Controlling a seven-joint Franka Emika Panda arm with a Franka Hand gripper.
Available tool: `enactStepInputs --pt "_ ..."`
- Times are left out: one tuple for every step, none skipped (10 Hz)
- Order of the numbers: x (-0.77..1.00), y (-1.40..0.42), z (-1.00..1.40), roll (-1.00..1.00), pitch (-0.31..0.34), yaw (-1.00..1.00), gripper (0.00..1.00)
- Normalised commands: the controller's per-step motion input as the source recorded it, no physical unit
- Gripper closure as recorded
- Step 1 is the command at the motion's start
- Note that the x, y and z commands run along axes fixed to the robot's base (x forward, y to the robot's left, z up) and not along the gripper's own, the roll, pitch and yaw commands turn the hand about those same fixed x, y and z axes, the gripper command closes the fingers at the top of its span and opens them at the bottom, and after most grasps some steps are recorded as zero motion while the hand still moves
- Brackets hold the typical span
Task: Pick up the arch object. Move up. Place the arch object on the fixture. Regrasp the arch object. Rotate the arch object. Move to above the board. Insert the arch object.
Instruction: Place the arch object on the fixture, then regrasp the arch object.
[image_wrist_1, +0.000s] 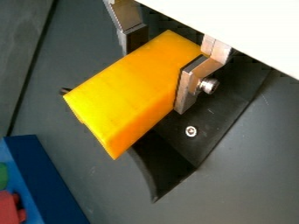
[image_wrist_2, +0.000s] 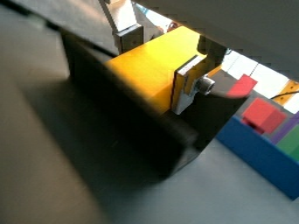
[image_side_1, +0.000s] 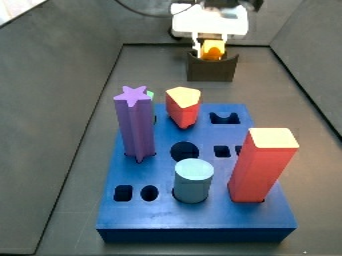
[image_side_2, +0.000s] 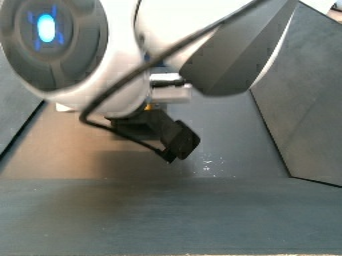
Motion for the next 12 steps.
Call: enactStepInputs --pt "0.0 0.0 0.0 0.0 0.0 0.0 0.0" --pt "0.0 0.0 1.0 0.05 0.041 0.01 0.0" --pt "0.0 0.0 1.0 0.05 0.044 0.01 0.0" --pt "-0.03 0.0 1.0 0.06 0.061 0.01 0.0" --pt "-0.03 0.0 1.0 0.07 0.075 0.01 0.0" --pt "-0.03 0.0 1.0 0.07 0.091 0.0 0.0" --pt "-0.03 0.0 0.95 0.06 0.104 -0.01 0.0" --pt "-0.03 0.0 0.78 0.05 0.099 -0.02 0.0" --pt "-0.03 0.0 0.6 0.04 0.097 -0.04 0.0" --pt "-0.02 0.0 0.37 0.05 0.091 -0.05 0.0" --pt "-0.02 0.0 0.2 0.05 0.084 -0.05 0.0" --pt "-0.08 -1.0 0.87 1.0 0.048 -0.01 0.0"
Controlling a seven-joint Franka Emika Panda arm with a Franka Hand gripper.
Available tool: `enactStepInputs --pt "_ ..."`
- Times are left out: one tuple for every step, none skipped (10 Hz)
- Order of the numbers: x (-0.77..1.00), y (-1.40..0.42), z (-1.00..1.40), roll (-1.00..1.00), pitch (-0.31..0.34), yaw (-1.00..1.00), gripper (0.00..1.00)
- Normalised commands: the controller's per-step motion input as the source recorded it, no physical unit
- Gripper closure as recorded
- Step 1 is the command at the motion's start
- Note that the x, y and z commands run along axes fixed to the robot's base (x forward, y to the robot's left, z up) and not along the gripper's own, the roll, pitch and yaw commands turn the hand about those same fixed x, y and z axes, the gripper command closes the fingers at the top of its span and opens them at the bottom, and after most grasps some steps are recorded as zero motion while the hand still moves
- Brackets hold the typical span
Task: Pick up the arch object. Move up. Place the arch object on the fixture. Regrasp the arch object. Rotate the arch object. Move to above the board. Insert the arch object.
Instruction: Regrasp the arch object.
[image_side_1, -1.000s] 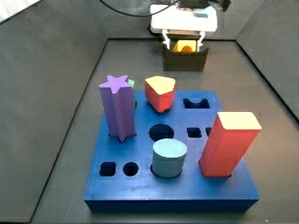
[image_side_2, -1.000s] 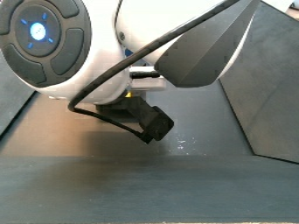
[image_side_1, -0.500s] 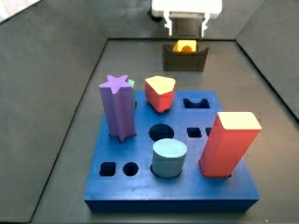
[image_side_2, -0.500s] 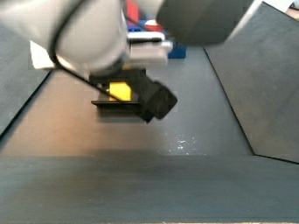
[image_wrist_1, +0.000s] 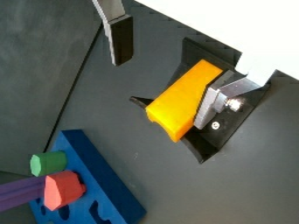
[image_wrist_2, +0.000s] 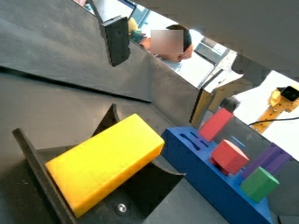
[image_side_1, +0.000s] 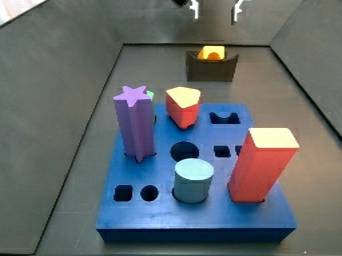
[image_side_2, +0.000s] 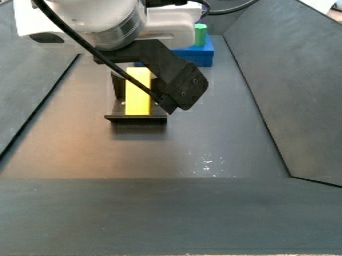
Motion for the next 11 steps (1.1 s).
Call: enactStepInputs --pt "-0.08 -1.0 0.86 1.0 0.045 0.0 0.0" --pt "-0.1 -1.0 0.86 1.0 0.034 0.0 0.0" --pt "-0.12 -1.0 0.83 1.0 0.027 0.0 0.0" --pt "-0.12 -0.87 0.6 1.0 0.017 -0.01 0.0" --pt "-0.1 -0.77 0.46 1.0 0.015 -0.01 0.0" --pt "-0.07 -0.54 0.17 1.0 0.011 0.0 0.0" --pt "-0.04 -0.31 0.03 1.0 0.007 0.0 0.0" --pt "-0.04 -0.11 0.04 1.0 0.005 0.0 0.0" --pt "-0.04 -0.03 0.05 1.0 0.004 0.0 0.0" --pt "-0.04 -0.04 0.02 1.0 -0.002 0.0 0.0" --pt "-0.04 -0.04 0.01 1.0 -0.008 0.0 0.0"
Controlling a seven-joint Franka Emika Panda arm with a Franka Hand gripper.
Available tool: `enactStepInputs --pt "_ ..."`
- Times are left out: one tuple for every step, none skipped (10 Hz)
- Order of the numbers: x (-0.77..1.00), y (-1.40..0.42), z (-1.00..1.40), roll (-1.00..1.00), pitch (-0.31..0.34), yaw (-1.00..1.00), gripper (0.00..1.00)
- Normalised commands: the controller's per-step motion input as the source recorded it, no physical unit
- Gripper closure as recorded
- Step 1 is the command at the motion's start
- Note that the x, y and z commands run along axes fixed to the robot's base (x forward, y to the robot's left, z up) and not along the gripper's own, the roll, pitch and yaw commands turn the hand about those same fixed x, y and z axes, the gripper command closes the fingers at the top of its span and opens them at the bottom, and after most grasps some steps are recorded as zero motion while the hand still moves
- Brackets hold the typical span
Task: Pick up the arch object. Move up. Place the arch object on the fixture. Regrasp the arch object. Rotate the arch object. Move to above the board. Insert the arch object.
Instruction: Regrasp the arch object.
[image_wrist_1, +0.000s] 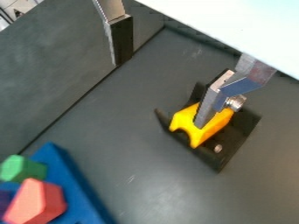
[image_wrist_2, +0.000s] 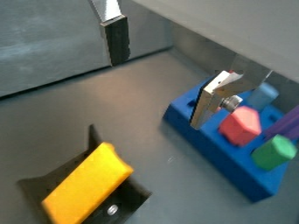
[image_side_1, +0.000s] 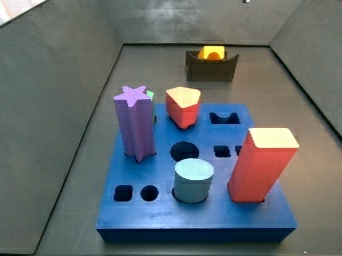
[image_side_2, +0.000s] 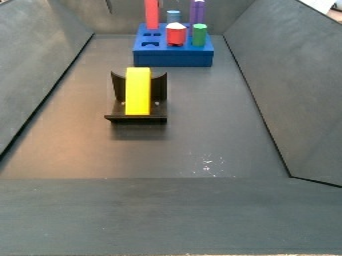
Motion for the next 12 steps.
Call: enactStepInputs --pt "-0.04 -0.03 0.01 1.0 -0.015 0.0 0.0" --pt "-0.05 -0.03 0.02 1.0 -0.021 0.0 0.0" --pt "-0.04 -0.03 0.01 1.0 -0.03 0.0 0.0" --pt "-0.04 -0.03 0.0 1.0 -0.035 0.0 0.0" --pt "-0.03 -0.02 0.0 1.0 -0.043 0.01 0.0" --pt "-0.03 -0.02 0.0 1.0 -0.047 0.01 0.0" --pt "-0.03 -0.02 0.01 1.0 -0.048 0.01 0.0" --pt "-0.02 -0.02 0.01 1.0 -0.046 0.01 0.0" --pt "-0.01 -0.02 0.01 1.0 -0.041 0.01 0.0" --pt "0.0 -0.02 0.01 1.0 -0.036 0.01 0.0" --pt "0.01 -0.02 0.0 1.0 -0.026 0.01 0.0" --pt "0.02 -0.03 -0.01 1.0 -0.017 0.01 0.0"
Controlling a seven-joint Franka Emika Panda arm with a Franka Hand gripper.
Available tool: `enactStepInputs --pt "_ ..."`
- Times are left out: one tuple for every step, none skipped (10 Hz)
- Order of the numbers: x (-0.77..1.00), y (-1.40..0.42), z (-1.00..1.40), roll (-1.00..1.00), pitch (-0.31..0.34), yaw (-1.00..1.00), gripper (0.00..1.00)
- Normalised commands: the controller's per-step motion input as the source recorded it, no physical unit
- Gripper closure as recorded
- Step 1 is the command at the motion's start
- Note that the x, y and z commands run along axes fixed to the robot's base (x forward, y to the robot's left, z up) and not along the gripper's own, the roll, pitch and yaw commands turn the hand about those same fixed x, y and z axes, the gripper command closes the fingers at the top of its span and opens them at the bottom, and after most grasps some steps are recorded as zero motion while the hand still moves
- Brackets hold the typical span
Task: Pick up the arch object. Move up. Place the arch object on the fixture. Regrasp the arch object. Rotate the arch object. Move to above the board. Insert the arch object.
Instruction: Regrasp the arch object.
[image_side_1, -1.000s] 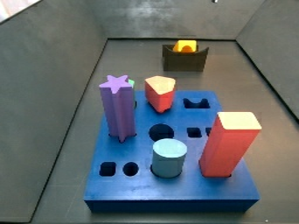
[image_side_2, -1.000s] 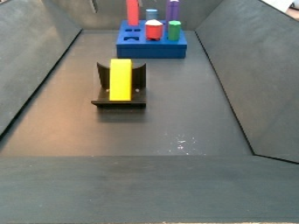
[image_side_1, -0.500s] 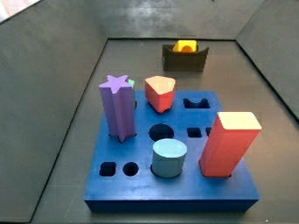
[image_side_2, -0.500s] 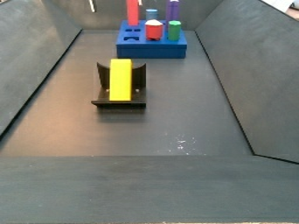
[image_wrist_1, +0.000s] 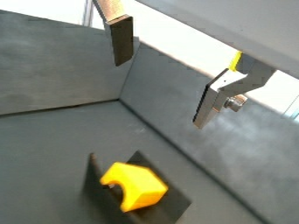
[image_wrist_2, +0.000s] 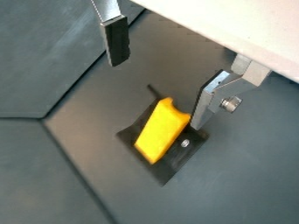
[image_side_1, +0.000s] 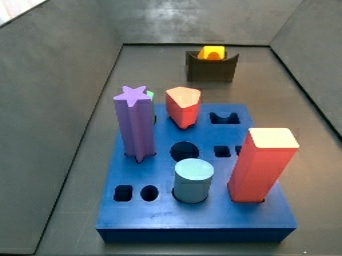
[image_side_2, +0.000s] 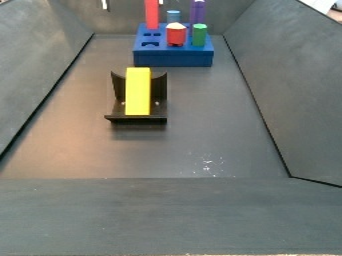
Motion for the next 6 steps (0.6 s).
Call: enactStepInputs --pt "0.03 -0.03 0.0 1.0 -0.007 0.01 0.0" --pt "0.04 -0.03 -0.01 1.0 0.009 0.01 0.0" --pt "0.06 -0.03 -0.01 1.0 0.04 0.02 0.0" --pt "0.07 -0.03 -0.01 1.0 0.072 0.03 0.0" --pt "0.08 -0.04 -0.01 0.82 0.093 0.04 0.0" --pt "0.09 -0.04 -0.01 0.57 0.116 0.07 0.0"
